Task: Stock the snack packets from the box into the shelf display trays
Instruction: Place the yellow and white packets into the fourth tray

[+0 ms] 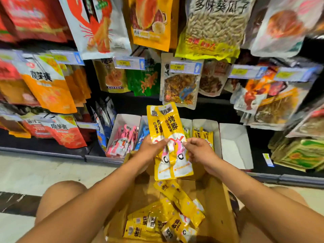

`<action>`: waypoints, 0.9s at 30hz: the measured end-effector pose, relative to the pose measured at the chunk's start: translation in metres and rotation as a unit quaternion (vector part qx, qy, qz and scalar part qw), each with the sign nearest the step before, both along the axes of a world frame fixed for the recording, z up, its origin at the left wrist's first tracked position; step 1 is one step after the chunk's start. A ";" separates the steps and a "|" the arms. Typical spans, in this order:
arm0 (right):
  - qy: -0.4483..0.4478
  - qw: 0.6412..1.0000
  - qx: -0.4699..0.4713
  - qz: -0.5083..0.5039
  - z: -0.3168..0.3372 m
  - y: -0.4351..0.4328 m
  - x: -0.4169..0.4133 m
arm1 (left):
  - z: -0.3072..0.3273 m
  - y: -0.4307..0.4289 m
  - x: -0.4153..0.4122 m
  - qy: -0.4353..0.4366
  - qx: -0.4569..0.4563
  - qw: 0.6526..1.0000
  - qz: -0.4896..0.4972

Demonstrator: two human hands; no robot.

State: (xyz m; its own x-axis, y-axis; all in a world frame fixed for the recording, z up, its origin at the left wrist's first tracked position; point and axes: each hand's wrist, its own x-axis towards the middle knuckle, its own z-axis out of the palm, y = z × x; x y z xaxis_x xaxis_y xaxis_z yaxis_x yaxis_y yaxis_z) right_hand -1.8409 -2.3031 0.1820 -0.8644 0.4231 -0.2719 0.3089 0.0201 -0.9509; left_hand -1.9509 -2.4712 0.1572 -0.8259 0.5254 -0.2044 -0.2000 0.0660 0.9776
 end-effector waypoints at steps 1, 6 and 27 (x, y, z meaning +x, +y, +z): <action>0.002 1.000 -0.002 -0.004 0.000 0.004 0.000 | 0.003 0.007 -0.002 0.005 -0.010 1.000 -0.017; -0.022 1.000 -0.016 -0.014 -0.005 0.030 -0.003 | 0.001 0.039 -0.019 0.037 -0.056 0.996 -0.053; -0.107 0.994 -0.026 0.002 -0.050 0.093 -0.038 | -0.059 0.104 -0.058 -0.025 -0.075 0.997 -0.022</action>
